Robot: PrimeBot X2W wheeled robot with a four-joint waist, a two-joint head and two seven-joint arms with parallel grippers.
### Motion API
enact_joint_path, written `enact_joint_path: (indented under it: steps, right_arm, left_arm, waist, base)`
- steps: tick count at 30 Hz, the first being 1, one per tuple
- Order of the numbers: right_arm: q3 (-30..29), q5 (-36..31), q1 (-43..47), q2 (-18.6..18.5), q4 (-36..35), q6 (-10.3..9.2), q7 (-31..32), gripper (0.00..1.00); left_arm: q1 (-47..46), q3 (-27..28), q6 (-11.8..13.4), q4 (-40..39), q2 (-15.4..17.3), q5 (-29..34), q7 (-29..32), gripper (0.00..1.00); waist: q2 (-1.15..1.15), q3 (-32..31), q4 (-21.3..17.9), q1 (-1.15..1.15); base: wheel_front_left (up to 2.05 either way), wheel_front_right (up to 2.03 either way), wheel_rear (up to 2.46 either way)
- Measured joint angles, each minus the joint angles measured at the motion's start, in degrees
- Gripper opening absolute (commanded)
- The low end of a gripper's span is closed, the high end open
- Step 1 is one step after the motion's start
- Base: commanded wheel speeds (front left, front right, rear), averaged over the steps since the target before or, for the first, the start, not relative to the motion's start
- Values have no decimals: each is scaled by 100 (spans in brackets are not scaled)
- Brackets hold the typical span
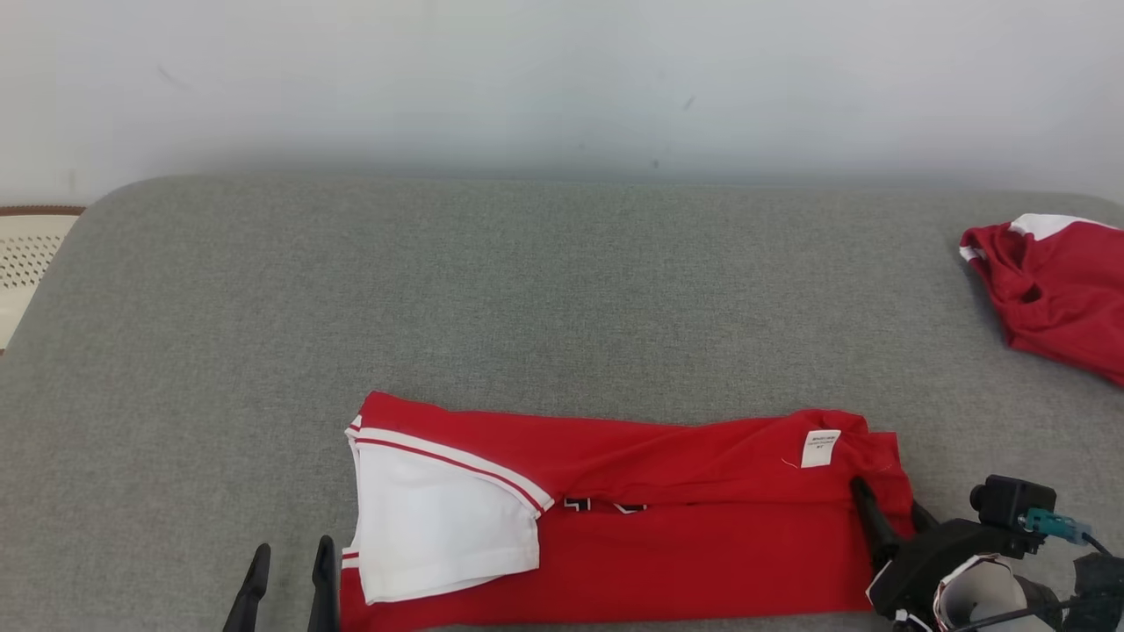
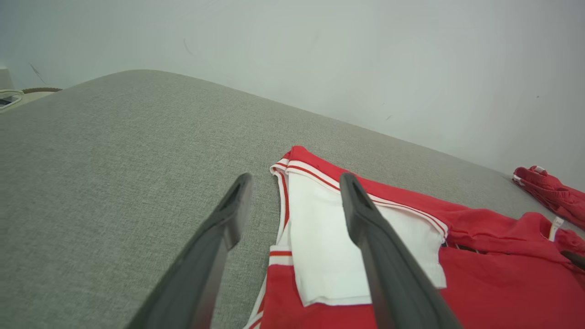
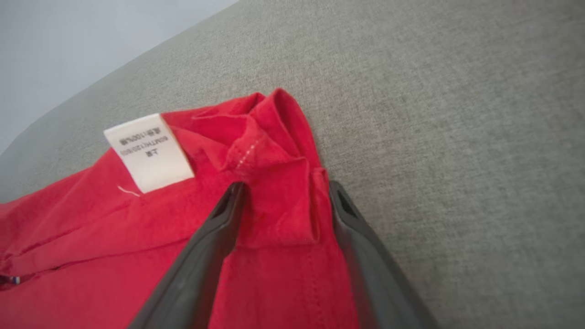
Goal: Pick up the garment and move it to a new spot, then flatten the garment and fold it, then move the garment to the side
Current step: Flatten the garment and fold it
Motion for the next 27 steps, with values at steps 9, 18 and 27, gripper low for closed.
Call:
enact_joint_path:
  steps: [9,18,27]
  right_arm:
    - [266,236,-254,-164,-48,1,-135,0]
    - [3,279,-377,-810,-52,1,-199,0]
    - [167,379,-347,-953,-892,0,-204,0]
  left_arm:
    - [0,26,48,-3,-3,-53,0,100]
    - [3,-26,140,-37,-5,-143,0,100]
    - [8,2,188,-82,-7,-213,-1,100]
  waist:
    - [0,35,1,0]
    - [0,40,-118,0]
    - [0,7,-294,0]
  base:
    - [0,0,0]
    - [0,0,0]
    - [0,0,0]
